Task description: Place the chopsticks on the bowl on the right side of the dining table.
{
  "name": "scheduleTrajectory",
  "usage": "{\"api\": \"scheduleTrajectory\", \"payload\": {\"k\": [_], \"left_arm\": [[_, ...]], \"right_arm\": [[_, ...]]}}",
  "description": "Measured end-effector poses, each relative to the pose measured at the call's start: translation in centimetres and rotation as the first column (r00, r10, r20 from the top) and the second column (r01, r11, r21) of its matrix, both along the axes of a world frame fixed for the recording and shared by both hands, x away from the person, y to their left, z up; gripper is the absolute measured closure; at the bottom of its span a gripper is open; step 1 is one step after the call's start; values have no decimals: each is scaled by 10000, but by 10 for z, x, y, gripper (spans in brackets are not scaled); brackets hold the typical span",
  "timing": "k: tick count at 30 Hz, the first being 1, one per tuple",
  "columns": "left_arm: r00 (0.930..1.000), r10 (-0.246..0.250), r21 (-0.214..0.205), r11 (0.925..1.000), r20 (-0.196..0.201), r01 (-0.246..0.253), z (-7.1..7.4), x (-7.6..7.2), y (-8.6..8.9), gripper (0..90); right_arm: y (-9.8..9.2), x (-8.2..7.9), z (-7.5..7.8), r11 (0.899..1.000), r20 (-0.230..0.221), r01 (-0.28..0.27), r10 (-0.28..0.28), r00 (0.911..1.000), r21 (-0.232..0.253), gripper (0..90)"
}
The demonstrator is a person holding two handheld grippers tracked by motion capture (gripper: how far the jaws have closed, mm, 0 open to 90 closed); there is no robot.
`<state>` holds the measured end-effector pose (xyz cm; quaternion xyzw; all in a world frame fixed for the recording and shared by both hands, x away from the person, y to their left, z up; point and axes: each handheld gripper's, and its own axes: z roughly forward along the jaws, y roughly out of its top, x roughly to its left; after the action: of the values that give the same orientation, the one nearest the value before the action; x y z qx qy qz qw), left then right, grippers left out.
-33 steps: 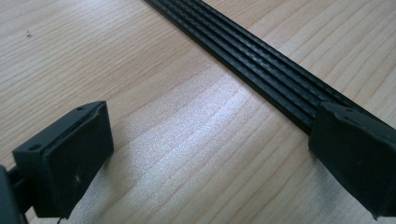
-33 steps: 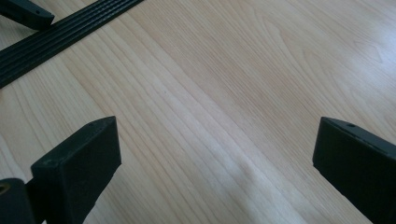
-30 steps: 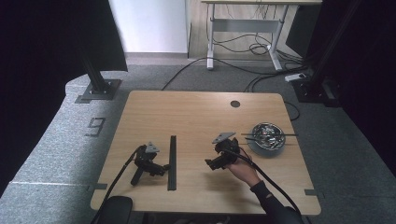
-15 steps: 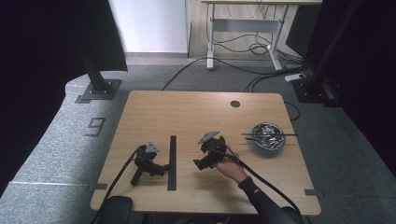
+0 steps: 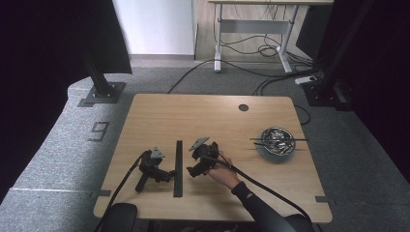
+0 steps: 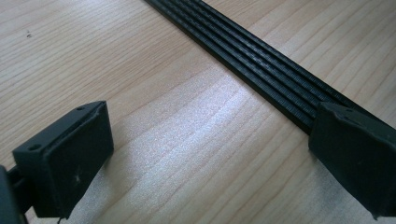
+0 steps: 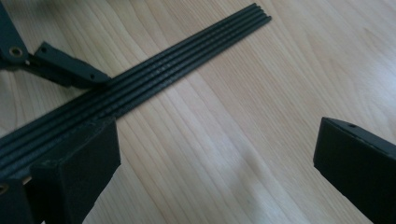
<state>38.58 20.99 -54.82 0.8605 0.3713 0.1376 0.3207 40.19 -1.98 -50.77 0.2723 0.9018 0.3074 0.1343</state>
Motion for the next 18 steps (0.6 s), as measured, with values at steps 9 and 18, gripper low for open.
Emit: {"api": "scheduleTrajectory", "payload": {"k": [9, 18], "left_arm": [[10000, -5, 6, 10000, 8, 5, 0, 0, 0, 0], [10000, -10, 25, 10000, 6, 10, 0, 0, 0, 0]], "right_arm": [[21, 3, -5, 9994, 158, -107, 112, 9998, -344, 2], [35, 6, -16, 9994, 24, -156, 156, 9999, -299, 2]]}}
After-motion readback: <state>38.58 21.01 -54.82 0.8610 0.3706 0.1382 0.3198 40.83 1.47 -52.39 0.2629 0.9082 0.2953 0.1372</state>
